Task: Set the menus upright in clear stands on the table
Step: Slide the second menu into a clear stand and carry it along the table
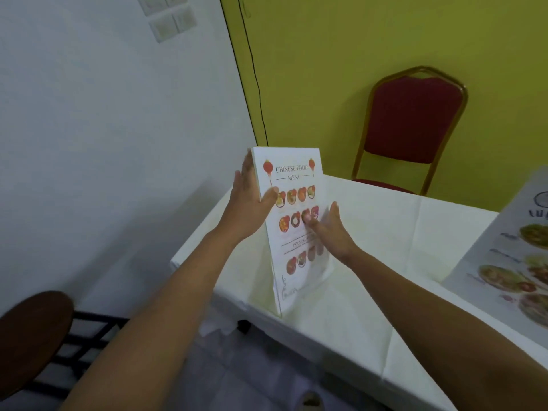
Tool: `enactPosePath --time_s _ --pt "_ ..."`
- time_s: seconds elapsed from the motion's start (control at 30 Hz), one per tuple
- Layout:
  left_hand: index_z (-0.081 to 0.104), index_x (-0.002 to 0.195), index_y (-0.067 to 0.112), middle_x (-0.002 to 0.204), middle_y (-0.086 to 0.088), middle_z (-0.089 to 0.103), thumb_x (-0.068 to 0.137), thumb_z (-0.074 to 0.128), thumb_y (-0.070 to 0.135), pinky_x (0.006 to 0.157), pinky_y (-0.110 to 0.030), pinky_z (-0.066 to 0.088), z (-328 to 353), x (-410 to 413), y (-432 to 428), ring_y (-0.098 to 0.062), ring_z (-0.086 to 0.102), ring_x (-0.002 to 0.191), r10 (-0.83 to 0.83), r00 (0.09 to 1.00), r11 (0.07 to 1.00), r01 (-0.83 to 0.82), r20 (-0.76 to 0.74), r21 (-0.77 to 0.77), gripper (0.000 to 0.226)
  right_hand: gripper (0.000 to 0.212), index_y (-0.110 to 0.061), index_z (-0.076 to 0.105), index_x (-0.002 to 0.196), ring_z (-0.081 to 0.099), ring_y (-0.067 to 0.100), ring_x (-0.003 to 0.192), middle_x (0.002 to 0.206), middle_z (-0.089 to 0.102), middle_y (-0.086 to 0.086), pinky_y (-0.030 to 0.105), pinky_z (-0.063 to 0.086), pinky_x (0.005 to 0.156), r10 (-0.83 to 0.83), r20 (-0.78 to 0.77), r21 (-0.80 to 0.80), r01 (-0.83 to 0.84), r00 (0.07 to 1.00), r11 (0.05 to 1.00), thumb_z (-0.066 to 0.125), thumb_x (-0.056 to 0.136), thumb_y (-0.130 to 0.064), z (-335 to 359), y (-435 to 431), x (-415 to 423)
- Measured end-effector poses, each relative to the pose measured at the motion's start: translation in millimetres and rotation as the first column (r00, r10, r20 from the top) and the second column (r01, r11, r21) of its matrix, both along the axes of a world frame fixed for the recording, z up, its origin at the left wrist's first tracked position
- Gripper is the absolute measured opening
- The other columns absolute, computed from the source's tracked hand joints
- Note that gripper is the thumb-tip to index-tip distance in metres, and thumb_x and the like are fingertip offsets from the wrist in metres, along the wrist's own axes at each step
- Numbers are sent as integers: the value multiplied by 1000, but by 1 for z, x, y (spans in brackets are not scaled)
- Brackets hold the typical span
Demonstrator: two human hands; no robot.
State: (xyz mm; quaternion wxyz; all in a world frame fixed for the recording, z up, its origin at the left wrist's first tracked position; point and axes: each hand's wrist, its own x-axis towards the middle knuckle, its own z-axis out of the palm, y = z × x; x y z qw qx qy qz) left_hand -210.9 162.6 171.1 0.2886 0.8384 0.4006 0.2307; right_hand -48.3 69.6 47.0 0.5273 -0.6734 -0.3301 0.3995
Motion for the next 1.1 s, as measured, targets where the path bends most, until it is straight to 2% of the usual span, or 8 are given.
enactPosePath --time_s 0.1,0.17,0.3,0.37,0.5,0.63,0.87,1.1 --pt "3 157 22 160 -6 28 98 48 28 119 -59 20 -11 -11 4 -34 25 147 50 999 999 -50 -1 6 75 70 -26 41 120 71 24 95 120 65 3 49 59 61 6 -4 78 -5 1000 997 72 71 -66 4 3 -9" --pt "2 155 32 161 -5 27 97 46 35 113 -62 30 -22 -15 7 -39 27 146 138 990 990 -138 14 -28 72 63 -24 49 116 73 29 84 110 71 0 53 57 52 24 6 89 -24 1000 996 73 72 -62 8 4 -17" --pt "15 144 50 159 -1 32 86 42 55 96 -58 52 -45 -22 17 -36 47 137 264 956 955 -240 131 -173 64 63 -20 44 114 65 22 75 100 61 -8 40 55 62 -95 106 -48 100 990 994 74 73 -56 17 4 -31" --pt "18 146 43 157 -4 36 89 51 42 93 -49 57 -32 -20 3 -29 54 131 317 928 932 -268 193 -242 66 72 -17 41 122 62 21 82 103 58 -5 35 52 67 -170 132 -80 181 977 980 77 71 -54 19 3 -36" --pt "32 146 20 131 6 57 92 65 15 74 -16 49 -36 -13 -6 -11 57 108 327 903 927 -248 279 -283 63 68 -24 38 111 68 22 66 97 59 -6 25 50 42 -286 133 -70 297 949 952 79 67 -56 22 -8 -36" --pt "35 146 20 133 3 60 91 66 14 76 -16 45 -40 5 -11 -11 58 110 271 907 928 -158 321 -337 63 66 -24 37 110 68 23 70 99 59 -2 32 55 44 -407 192 -28 419 893 907 79 68 -55 22 -26 -23" --pt "38 143 16 131 1 60 92 65 14 64 -5 42 -49 45 -17 -13 60 111 122 940 935 0 320 -355 57 54 -15 37 122 61 21 87 109 58 0 25 46 56 -562 249 28 574 789 818 69 85 -40 14 -62 4" --pt "37 144 17 134 0 60 93 64 16 83 -21 49 -69 55 -21 -19 60 120 41 935 929 94 351 -359 59 57 -8 36 130 57 12 70 107 54 -1 26 44 58 -601 272 18 621 751 784 63 91 -39 4 -80 -1"
